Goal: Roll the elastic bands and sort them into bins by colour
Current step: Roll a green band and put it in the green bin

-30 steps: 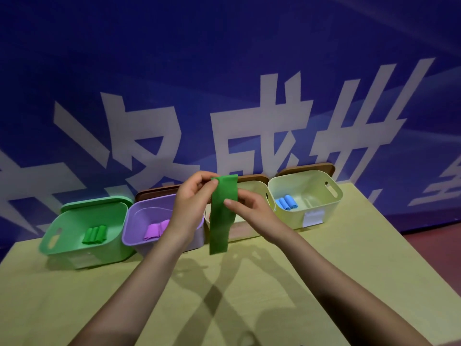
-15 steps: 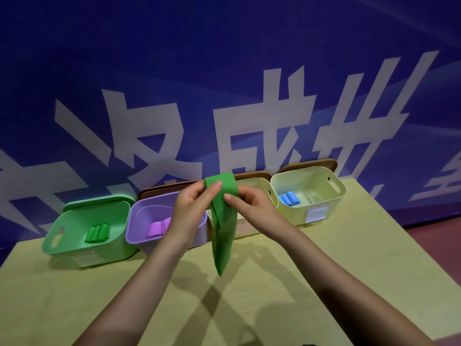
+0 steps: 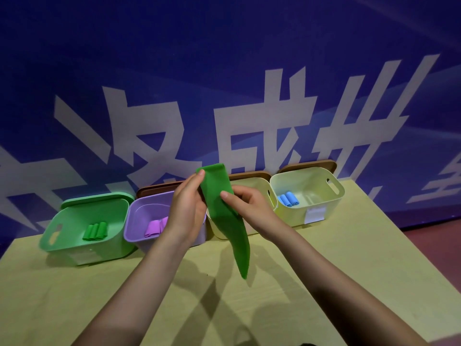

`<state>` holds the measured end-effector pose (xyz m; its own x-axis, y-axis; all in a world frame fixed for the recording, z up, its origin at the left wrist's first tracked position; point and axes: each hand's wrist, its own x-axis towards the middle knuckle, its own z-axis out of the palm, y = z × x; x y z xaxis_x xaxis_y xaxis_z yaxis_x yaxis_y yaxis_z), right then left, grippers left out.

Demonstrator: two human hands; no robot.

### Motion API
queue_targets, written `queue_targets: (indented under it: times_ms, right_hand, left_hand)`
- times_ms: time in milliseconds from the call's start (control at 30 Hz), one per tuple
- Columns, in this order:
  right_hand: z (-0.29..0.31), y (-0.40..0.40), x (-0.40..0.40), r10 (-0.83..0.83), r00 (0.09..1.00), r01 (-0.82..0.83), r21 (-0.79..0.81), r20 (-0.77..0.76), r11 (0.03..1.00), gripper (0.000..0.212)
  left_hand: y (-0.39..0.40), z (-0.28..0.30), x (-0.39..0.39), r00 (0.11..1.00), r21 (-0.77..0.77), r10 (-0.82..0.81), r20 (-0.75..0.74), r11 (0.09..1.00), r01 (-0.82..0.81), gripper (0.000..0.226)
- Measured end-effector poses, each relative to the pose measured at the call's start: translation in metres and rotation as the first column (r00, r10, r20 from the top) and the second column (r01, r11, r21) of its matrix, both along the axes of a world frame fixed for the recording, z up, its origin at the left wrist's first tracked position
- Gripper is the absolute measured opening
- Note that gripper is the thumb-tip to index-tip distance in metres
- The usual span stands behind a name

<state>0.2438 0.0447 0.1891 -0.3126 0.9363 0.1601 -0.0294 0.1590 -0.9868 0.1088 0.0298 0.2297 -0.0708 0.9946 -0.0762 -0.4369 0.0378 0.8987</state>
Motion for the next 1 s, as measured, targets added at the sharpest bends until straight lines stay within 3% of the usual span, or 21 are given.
queue_targets:
  times_ms: [167, 367, 533, 700, 767, 1000]
  right_hand:
    - [-0.007, -0.001, -0.006, 0.021, 1.0, -0.022, -0.056, -0.013, 0.998, 0.023]
    - [-0.028, -0.001, -0.006, 0.117, 0.975, -0.16, -0.229, -0.191, 0.96, 0.025]
    - [-0.042, -0.007, 0.004, 0.177, 0.969, -0.222, -0.3, -0.172, 0.928, 0.032]
    - [-0.067, -0.02, 0.023, 0.22, 0.971, -0.241, -0.429, -0.097, 0.871, 0.019]
    - [-0.076, -0.025, 0.03, 0.213, 0.973, -0.229, -0.473, -0.087, 0.851, 0.003]
    - [-0.094, -0.023, 0.042, 0.191, 0.981, -0.173, -0.521, -0.019, 0.836, 0.019]
  left_hand:
    - [-0.002, 0.003, 0.003, 0.999, 0.008, -0.012, 0.034, 1.0, 0.011, 0.03]
    - [0.02, 0.006, -0.008, 0.992, -0.036, 0.06, 0.115, 0.998, -0.056, 0.037]
    - [0.04, -0.01, -0.037, 0.952, -0.084, 0.176, 0.249, 0.984, -0.16, 0.04]
    - [0.047, -0.028, -0.064, 0.866, -0.14, 0.308, 0.393, 0.951, -0.275, 0.036]
    - [0.048, -0.035, -0.073, 0.853, -0.144, 0.337, 0.398, 0.941, -0.305, 0.035]
    - [0.05, -0.057, -0.089, 0.85, -0.154, 0.415, 0.324, 0.91, -0.386, 0.036]
